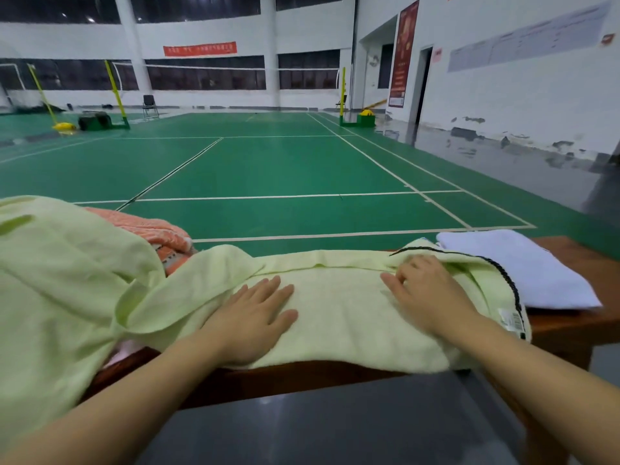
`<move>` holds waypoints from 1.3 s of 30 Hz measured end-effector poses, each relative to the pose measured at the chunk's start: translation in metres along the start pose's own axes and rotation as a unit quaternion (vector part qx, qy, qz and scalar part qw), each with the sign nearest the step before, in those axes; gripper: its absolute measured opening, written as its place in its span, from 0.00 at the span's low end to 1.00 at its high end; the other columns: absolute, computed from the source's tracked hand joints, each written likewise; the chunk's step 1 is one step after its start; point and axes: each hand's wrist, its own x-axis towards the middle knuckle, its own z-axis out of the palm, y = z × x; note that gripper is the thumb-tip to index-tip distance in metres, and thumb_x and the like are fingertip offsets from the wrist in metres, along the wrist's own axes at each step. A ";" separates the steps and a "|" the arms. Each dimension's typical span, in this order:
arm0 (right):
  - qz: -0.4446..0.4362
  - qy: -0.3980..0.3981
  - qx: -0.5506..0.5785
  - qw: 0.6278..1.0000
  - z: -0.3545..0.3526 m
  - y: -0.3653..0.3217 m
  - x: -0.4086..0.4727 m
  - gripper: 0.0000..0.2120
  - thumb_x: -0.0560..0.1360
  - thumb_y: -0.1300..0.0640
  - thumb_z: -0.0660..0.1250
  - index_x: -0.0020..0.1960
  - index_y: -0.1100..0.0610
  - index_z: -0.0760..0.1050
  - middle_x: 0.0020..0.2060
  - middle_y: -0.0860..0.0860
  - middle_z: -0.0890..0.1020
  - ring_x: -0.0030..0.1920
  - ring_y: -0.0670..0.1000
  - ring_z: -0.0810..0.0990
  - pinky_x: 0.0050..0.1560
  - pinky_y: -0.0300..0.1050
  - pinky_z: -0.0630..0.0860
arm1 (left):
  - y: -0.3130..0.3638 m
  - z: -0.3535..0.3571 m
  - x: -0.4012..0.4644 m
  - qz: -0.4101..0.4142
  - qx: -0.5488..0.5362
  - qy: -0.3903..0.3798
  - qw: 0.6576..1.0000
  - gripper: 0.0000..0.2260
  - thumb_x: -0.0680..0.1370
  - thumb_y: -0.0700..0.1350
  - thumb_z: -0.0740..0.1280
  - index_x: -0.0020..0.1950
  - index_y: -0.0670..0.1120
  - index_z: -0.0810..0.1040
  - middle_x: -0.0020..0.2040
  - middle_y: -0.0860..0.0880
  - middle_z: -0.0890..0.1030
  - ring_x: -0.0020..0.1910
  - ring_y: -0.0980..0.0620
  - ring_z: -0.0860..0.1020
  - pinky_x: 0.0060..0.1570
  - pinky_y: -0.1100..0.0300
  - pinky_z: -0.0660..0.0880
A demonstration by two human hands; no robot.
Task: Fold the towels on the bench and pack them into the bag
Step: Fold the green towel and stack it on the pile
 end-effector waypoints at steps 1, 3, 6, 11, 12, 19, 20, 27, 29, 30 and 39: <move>0.013 -0.016 -0.019 1.000 -0.002 0.007 0.004 0.32 0.77 0.32 0.39 0.47 0.49 0.76 0.50 0.50 0.80 0.59 0.53 0.72 0.66 0.52 0.66 | 0.002 0.001 -0.005 -0.002 0.000 -0.009 1.000 0.30 0.82 0.66 0.42 0.82 0.59 0.44 0.83 0.56 0.42 0.81 0.56 0.41 0.80 0.53 0.41; 0.050 -0.055 -0.063 0.995 0.000 0.022 0.015 0.37 0.77 0.32 0.35 0.61 0.48 0.76 0.66 0.52 0.76 0.71 0.55 0.66 0.73 0.57 0.58 | 0.010 0.003 -0.019 -0.009 -0.001 -0.025 1.000 0.30 0.82 0.66 0.41 0.82 0.59 0.42 0.83 0.56 0.40 0.81 0.56 0.40 0.79 0.53 0.40; 0.109 -0.119 -0.072 0.984 0.003 0.030 0.027 0.37 0.80 0.32 0.38 0.77 0.52 0.65 0.82 0.56 0.50 0.81 0.60 0.43 0.78 0.59 0.41 | 0.029 0.000 -0.032 -0.023 0.008 -0.014 1.000 0.27 0.84 0.63 0.45 0.82 0.59 0.48 0.82 0.53 0.49 0.80 0.51 0.48 0.78 0.52 0.48; 0.132 -0.032 0.006 0.991 0.002 -0.005 0.040 0.31 0.82 0.35 0.47 0.78 0.51 0.61 0.71 0.59 0.66 0.72 0.61 0.61 0.72 0.57 0.60 | 0.028 -0.017 -0.002 -0.106 -0.013 0.024 0.994 0.21 0.82 0.61 0.52 0.72 0.53 0.65 0.70 0.47 0.66 0.70 0.45 0.63 0.71 0.47 0.61; 0.123 -0.027 0.031 0.992 0.004 -0.010 0.043 0.29 0.82 0.36 0.49 0.76 0.51 0.66 0.68 0.58 0.71 0.69 0.60 0.65 0.69 0.55 0.64 | 0.023 -0.017 0.005 -0.124 -0.013 0.027 0.992 0.22 0.82 0.61 0.52 0.72 0.52 0.65 0.70 0.46 0.66 0.71 0.43 0.63 0.71 0.46 0.61; 0.101 -0.005 0.144 0.984 0.024 -0.006 0.054 0.17 0.82 0.39 0.55 0.52 0.52 0.72 0.54 0.48 0.76 0.61 0.56 0.72 0.59 0.53 0.70 | -0.001 -0.020 0.056 -0.225 0.005 0.038 0.974 0.32 0.81 0.66 0.49 0.78 0.47 0.62 0.81 0.37 0.52 0.78 0.36 0.54 0.75 0.40 0.52; 0.092 -0.025 0.113 0.989 0.027 -0.003 0.055 0.20 0.82 0.37 0.54 0.57 0.52 0.72 0.59 0.49 0.75 0.65 0.56 0.70 0.63 0.53 0.68 | -0.002 -0.021 0.062 -0.235 0.013 0.054 0.970 0.31 0.81 0.65 0.49 0.77 0.47 0.63 0.82 0.37 0.47 0.79 0.35 0.51 0.75 0.39 0.51; 0.063 -0.162 0.037 0.984 0.032 -0.002 0.063 0.34 0.80 0.31 0.39 0.81 0.44 0.53 0.82 0.46 0.47 0.82 0.53 0.45 0.79 0.60 0.45 | -0.006 -0.009 0.082 -0.171 -0.015 0.134 0.976 0.25 0.84 0.58 0.51 0.75 0.46 0.68 0.81 0.37 0.55 0.80 0.40 0.51 0.78 0.46 0.49; 0.063 -0.153 0.048 0.985 0.032 -0.003 0.063 0.33 0.81 0.31 0.39 0.81 0.43 0.54 0.82 0.45 0.48 0.82 0.53 0.46 0.79 0.61 0.45 | 0.007 -0.008 0.072 -0.139 -0.036 0.154 0.978 0.23 0.84 0.56 0.54 0.72 0.45 0.73 0.75 0.39 0.68 0.75 0.40 0.62 0.74 0.48 0.60; 0.060 -0.141 0.056 0.987 0.031 -0.004 0.064 0.32 0.81 0.32 0.41 0.80 0.44 0.57 0.82 0.45 0.50 0.81 0.52 0.49 0.79 0.60 0.47 | 0.016 -0.010 0.066 -0.127 -0.035 0.152 0.980 0.22 0.83 0.56 0.55 0.71 0.46 0.73 0.72 0.41 0.71 0.72 0.40 0.66 0.71 0.48 0.64; 0.098 0.122 0.177 0.972 0.002 0.002 0.046 0.16 0.83 0.44 0.59 0.53 0.54 0.79 0.56 0.54 0.80 0.58 0.58 0.77 0.59 0.52 0.72 | 0.088 -0.002 0.021 0.019 -0.026 -0.016 0.999 0.34 0.79 0.71 0.47 0.81 0.57 0.54 0.81 0.43 0.56 0.80 0.42 0.52 0.78 0.45 0.52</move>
